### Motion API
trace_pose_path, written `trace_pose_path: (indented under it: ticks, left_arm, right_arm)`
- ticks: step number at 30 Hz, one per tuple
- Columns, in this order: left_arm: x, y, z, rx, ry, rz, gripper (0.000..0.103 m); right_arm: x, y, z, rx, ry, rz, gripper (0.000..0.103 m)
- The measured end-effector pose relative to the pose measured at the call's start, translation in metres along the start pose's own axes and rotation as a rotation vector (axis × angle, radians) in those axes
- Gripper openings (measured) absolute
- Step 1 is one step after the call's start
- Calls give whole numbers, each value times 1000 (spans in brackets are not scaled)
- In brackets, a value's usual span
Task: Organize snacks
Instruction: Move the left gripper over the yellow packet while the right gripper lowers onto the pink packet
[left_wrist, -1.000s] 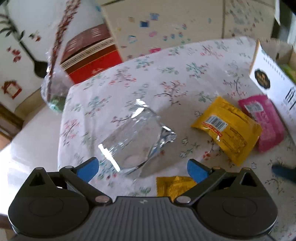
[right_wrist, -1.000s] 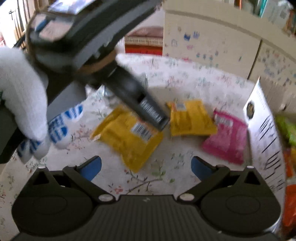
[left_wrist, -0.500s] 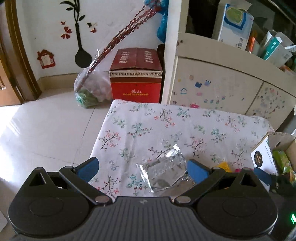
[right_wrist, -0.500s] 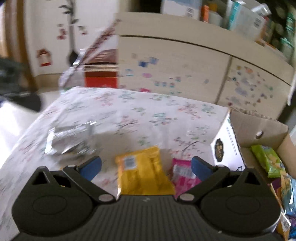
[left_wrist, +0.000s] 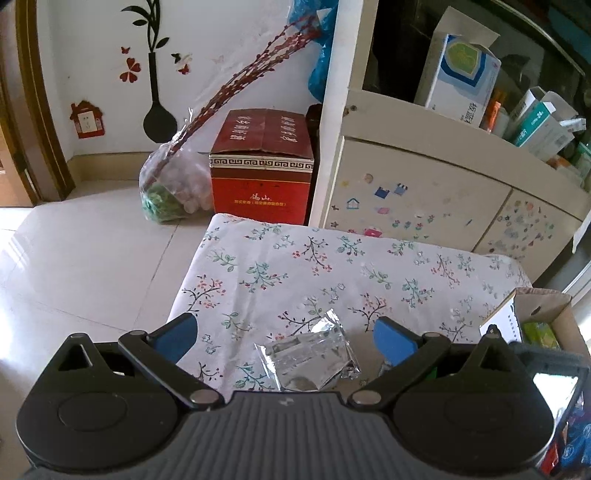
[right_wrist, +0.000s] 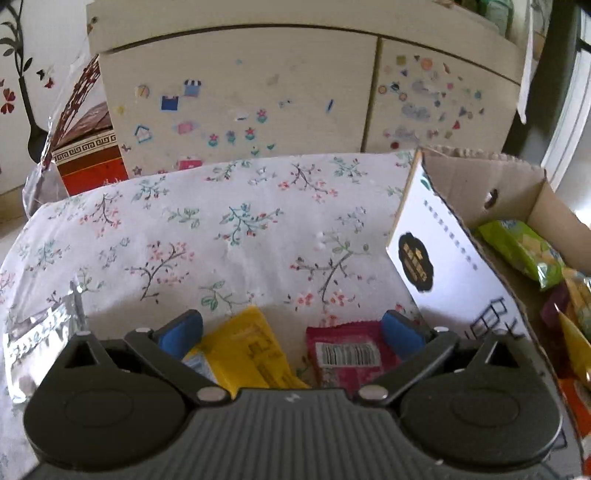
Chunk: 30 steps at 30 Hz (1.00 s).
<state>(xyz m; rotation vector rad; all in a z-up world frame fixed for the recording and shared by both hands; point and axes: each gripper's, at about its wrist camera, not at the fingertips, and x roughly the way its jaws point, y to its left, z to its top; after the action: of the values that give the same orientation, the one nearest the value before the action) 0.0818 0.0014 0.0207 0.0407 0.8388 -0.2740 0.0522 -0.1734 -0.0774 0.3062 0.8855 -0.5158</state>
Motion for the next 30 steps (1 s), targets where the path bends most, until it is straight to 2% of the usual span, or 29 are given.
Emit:
trace_pose_path:
  ticks: [6, 10, 15, 17, 19, 21, 23, 27, 30]
  left_arm:
    - [-5, 2, -6, 12, 9, -20, 103]
    - [-10, 2, -17, 43, 16, -8, 103]
    - [-18, 7, -34, 13, 29, -21, 103]
    - [-21, 6, -42, 20, 34, -20, 103]
    - [-26, 6, -50, 31, 37, -26, 103]
    - [-32, 9, -59, 38, 44, -41, 103]
    - [-37, 11, -68, 41, 50, -40, 103]
    - [-42, 14, -84, 38, 71, -37, 103]
    - [-43, 11, -93, 48, 96, -50, 103]
  right_arm:
    - [-19, -2, -20, -20, 50, 29, 103]
    - [-41, 0, -43, -76, 70, 75, 103]
    - [-72, 7, -74, -175, 106, 149, 103]
    - [-88, 9, -85, -228, 119, 229, 103]
    - [-103, 3, -91, -252, 133, 360, 102]
    - [-116, -11, -92, -228, 150, 457, 102]
    - [-128, -26, -87, -222, 150, 507, 102]
    - [-153, -50, -73, -326, 114, 495, 102]
    - [-169, -63, -72, -428, 118, 517, 102]
